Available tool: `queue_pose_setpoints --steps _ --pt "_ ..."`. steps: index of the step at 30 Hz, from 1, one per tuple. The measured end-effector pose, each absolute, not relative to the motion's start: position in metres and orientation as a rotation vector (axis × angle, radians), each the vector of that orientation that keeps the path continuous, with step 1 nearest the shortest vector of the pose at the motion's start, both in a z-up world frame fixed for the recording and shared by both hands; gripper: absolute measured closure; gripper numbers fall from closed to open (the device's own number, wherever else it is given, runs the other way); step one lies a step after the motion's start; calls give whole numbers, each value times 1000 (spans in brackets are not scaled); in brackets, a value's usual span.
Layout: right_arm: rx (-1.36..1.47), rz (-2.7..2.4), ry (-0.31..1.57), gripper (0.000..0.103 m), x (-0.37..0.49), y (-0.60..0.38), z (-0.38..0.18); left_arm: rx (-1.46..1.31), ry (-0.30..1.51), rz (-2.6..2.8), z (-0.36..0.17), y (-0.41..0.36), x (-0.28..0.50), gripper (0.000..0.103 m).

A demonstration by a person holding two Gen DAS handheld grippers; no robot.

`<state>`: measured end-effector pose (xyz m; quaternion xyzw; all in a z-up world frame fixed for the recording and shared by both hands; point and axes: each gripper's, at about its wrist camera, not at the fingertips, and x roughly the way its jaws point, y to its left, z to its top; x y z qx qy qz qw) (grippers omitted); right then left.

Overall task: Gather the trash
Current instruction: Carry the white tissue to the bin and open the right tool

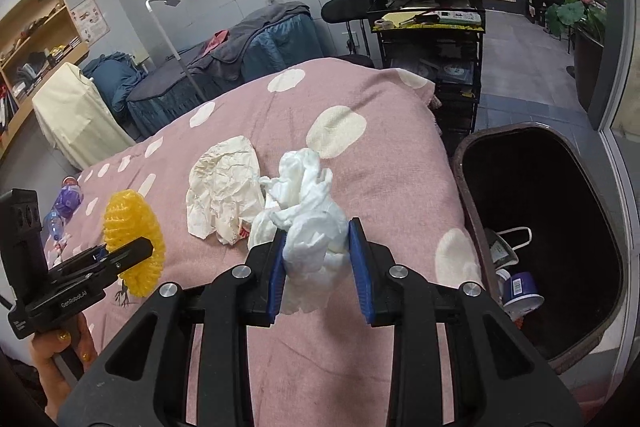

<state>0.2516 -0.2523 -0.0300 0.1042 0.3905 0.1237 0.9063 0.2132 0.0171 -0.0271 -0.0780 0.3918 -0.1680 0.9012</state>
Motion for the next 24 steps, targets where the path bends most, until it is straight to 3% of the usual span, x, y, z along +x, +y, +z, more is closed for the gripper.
queue_pose_setpoints --steps 12,24 --pt "226 97 779 73 213 -327 -30 -128 801 -476 -21 -47 199 65" --pt "236 -99 854 73 231 -403 -72 -87 806 -567 -21 -97 194 65"
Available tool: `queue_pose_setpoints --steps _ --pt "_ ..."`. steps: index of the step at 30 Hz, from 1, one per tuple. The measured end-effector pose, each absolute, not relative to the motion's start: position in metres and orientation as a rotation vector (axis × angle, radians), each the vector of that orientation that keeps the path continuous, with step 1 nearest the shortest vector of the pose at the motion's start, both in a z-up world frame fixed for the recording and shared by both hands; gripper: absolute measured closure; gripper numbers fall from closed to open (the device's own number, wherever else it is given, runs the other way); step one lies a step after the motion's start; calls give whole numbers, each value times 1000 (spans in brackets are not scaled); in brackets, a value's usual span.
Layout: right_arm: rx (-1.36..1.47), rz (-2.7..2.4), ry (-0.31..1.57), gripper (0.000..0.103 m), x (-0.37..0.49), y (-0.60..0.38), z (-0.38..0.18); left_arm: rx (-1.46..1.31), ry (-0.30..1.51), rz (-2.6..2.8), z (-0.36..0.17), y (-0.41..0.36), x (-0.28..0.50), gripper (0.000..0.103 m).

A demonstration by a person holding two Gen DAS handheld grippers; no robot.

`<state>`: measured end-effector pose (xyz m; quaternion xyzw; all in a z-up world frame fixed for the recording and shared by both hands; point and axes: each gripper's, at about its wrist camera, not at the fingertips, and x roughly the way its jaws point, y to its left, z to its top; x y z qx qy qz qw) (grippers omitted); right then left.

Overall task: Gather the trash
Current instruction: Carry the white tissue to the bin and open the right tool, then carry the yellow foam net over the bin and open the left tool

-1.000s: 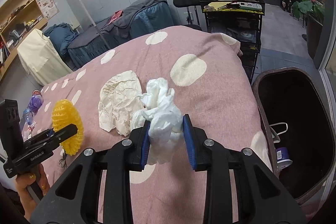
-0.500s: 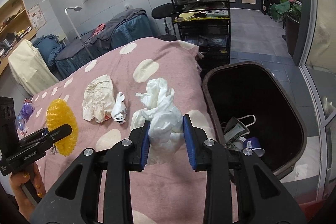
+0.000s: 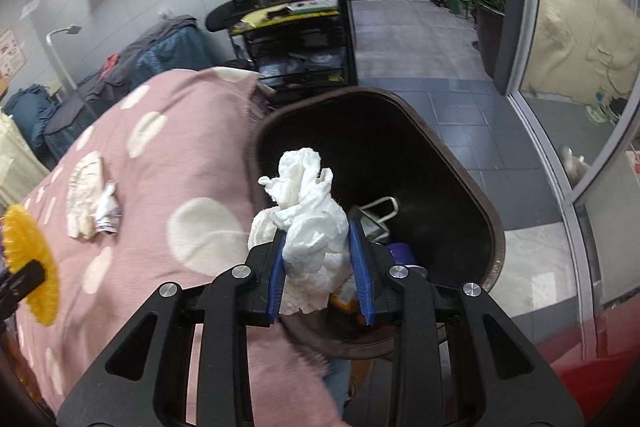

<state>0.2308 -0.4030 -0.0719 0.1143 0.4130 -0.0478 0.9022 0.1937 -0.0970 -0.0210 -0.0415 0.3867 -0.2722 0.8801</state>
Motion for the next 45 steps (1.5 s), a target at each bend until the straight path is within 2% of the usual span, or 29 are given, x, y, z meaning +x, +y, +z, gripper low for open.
queue_pose_setpoints --steps 9,12,13,14,30,32,45 --pt "234 -150 965 72 263 -422 -128 -55 808 -587 -21 -117 192 65" --pt "244 -156 980 50 268 -423 -139 -46 808 -595 -20 -122 192 65" --pt "244 -158 976 31 269 -423 -140 -41 806 -598 -20 -124 192 65" --pt "241 -168 966 24 267 -423 -139 -33 805 -601 -20 -127 192 65" --pt "244 -178 828 24 208 -412 -93 -7 832 -711 -13 -178 210 65" --pt "243 -186 813 21 200 -410 -88 3 842 -730 -12 -189 214 65" --pt "247 -254 774 20 150 -420 -78 93 942 -797 -27 -265 239 65"
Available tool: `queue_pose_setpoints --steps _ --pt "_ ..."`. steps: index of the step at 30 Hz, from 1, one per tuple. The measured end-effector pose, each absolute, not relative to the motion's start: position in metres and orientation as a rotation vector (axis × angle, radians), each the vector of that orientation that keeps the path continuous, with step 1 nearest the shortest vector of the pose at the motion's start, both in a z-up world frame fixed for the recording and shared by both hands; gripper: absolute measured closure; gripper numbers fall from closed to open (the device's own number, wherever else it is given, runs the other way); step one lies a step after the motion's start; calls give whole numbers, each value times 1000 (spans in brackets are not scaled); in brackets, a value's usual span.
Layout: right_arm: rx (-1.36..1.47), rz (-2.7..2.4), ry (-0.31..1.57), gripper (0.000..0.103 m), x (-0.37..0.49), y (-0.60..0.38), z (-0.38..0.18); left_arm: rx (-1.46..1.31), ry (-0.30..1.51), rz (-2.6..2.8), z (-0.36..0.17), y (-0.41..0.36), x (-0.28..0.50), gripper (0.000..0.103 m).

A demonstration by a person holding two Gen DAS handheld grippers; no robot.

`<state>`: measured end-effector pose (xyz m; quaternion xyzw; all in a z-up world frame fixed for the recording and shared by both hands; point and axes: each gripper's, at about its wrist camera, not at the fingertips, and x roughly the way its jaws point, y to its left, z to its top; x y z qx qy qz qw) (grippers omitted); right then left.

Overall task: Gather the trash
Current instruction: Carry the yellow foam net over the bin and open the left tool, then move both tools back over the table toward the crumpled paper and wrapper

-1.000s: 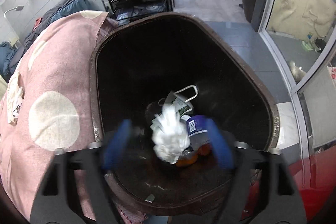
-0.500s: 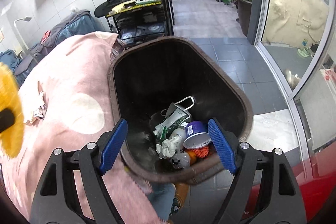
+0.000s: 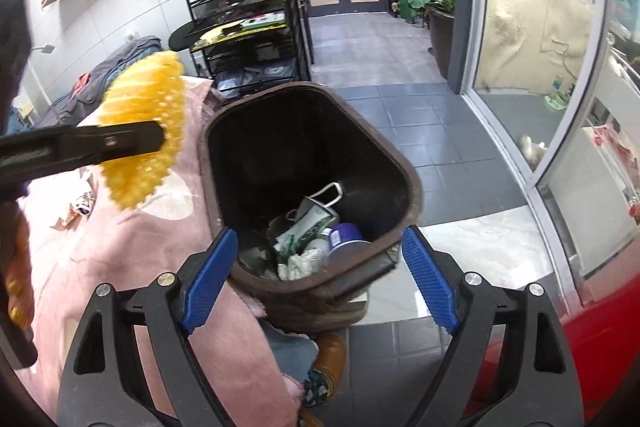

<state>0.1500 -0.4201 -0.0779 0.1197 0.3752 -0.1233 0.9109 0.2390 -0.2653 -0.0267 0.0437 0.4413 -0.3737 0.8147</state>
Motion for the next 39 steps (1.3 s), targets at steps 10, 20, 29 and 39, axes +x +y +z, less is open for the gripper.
queue_pose_setpoints --steps 10,20,29,39 --pt "281 -292 785 20 129 -436 -83 159 1030 -787 -55 -300 252 65" --pt "296 -323 788 20 118 -449 -85 204 1092 -776 -76 -327 259 65" --pt "300 -334 790 20 111 -453 -88 210 1099 -744 -83 -331 260 29" --pt "316 -334 789 17 108 -453 -89 249 1044 -723 -72 -324 253 12"
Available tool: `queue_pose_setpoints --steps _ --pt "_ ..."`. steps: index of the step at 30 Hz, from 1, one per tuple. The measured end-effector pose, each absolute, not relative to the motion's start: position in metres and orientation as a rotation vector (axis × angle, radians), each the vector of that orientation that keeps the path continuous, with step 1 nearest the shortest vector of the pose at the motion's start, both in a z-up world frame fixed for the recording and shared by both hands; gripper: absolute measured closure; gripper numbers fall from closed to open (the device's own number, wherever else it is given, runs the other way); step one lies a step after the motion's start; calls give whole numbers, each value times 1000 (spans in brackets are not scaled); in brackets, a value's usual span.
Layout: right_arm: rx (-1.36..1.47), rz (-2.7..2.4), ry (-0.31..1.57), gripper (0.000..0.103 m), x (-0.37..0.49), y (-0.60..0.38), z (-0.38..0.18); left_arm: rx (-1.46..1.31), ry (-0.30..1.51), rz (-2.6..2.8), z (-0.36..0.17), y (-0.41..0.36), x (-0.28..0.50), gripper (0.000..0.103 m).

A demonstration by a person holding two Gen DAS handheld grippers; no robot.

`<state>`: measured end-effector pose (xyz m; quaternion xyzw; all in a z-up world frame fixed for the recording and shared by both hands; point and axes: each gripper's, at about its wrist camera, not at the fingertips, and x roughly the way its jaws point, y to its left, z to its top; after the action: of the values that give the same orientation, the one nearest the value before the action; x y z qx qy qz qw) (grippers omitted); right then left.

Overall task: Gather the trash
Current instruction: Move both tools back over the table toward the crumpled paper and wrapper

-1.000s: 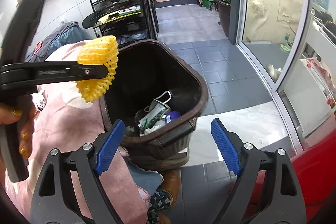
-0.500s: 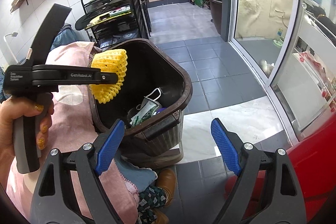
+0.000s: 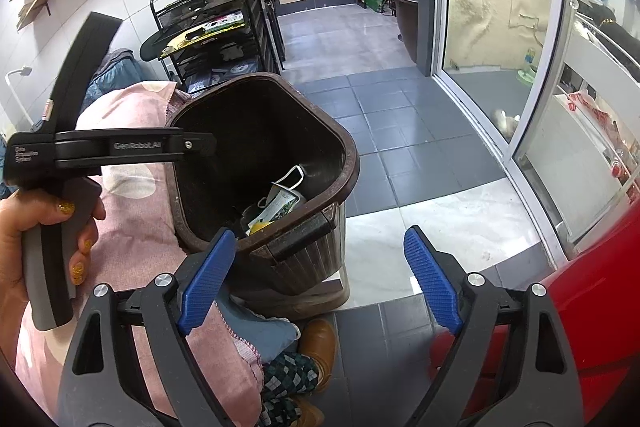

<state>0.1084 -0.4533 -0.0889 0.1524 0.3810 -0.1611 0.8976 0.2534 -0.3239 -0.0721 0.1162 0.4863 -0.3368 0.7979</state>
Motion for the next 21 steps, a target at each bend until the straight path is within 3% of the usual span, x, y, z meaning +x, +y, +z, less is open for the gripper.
queue_pose_setpoints --steps 21 --pt "291 -251 759 17 120 -424 -72 57 851 -689 -12 -216 230 6"
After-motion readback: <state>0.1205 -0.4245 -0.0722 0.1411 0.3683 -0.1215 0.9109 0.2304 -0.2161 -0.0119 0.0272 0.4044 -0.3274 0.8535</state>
